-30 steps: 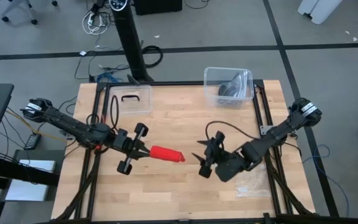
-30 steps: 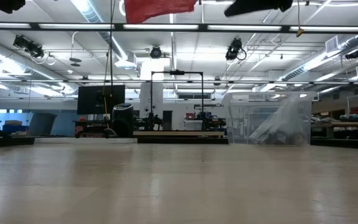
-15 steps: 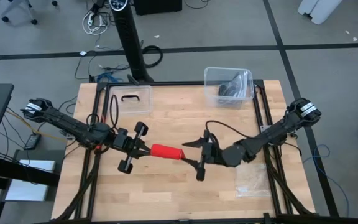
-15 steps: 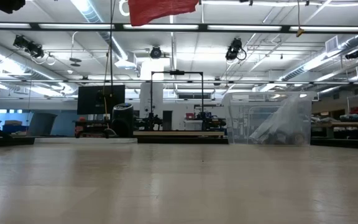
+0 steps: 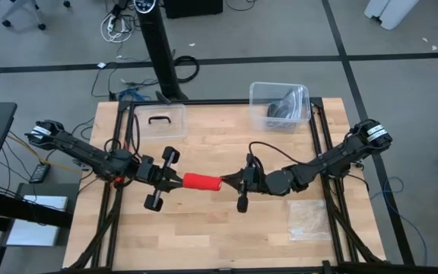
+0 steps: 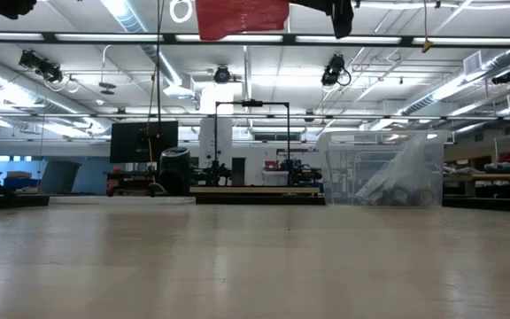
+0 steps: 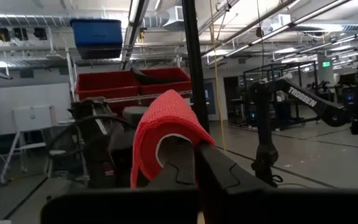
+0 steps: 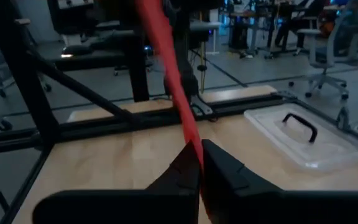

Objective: Roll bandage
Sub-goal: Roll the red bandage

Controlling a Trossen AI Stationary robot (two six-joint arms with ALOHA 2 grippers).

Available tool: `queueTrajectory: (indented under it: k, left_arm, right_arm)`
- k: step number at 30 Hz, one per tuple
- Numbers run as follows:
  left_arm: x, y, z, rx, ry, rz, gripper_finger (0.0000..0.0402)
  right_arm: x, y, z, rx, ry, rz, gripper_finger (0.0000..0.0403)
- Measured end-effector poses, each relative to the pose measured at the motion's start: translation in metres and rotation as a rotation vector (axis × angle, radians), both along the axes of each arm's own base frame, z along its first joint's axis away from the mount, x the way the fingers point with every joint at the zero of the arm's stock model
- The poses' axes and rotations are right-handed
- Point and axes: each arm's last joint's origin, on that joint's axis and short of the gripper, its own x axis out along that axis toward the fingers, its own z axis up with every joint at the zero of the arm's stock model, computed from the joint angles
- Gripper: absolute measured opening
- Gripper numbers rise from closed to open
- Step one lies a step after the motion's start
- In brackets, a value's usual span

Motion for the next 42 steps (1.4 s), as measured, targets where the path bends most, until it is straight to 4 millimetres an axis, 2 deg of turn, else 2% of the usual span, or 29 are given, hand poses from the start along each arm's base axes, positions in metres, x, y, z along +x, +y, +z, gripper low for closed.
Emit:
queueTrajectory:
  k: [10,15,25,29,36,42]
  left_arm:
    - [-0.002,0.002,0.006,0.012,-0.074,0.063,0.0000]
    - [-0.001,0.005,0.005,0.040,-0.069,0.169,0.0000]
    - [0.006,0.016,-0.008,0.139,0.087,0.463,0.0000]
    - [0.009,0.023,-0.014,0.167,0.153,0.506,0.0000]
    - [0.012,0.029,-0.023,0.182,0.245,0.528,0.0000]
    - [0.018,0.027,-0.033,0.187,0.298,0.511,0.0000]
  right_arm:
    - [-0.010,0.000,-0.025,0.114,0.040,-0.008,0.0002]
    - [-0.012,0.002,-0.028,0.156,0.031,0.021,0.0001]
    - [-0.018,0.021,-0.013,0.160,-0.098,0.102,0.0001]
    - [-0.018,0.026,-0.004,0.135,-0.132,0.117,0.0000]
    - [-0.011,0.032,0.027,0.017,-0.201,0.130,0.0000]
    - [-0.004,0.029,0.047,-0.091,-0.219,0.092,0.0000]
